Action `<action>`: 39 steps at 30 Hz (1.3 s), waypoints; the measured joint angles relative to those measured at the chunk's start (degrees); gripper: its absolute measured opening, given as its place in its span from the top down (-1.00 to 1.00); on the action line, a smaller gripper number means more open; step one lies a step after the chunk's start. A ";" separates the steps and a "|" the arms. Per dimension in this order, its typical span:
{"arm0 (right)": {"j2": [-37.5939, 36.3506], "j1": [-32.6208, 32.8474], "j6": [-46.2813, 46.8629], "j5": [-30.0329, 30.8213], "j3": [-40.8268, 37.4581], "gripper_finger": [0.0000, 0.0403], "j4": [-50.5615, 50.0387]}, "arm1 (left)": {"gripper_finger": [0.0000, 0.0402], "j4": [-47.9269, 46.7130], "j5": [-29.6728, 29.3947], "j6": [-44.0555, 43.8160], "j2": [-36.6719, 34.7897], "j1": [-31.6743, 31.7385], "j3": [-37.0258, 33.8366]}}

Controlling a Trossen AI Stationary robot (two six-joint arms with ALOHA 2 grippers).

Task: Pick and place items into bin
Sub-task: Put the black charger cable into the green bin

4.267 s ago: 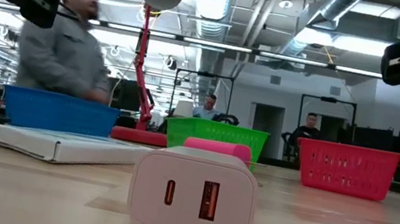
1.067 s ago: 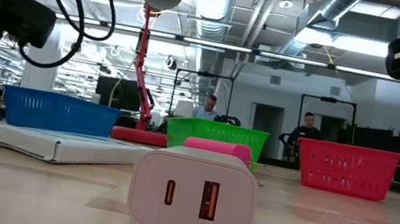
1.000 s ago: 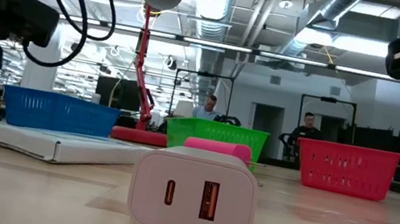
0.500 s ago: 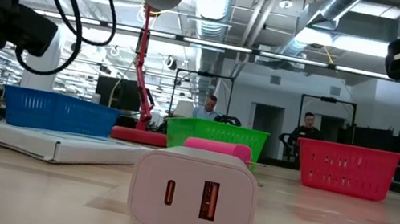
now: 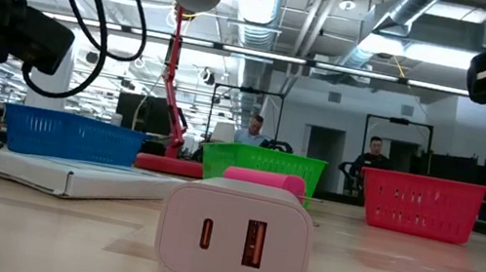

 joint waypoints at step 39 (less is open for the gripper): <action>0.00 -0.02 -0.02 7.70 0.00 0.41 -0.06 | 0.64 -14.64 -21.14 33.90 4.52 7.65 32.90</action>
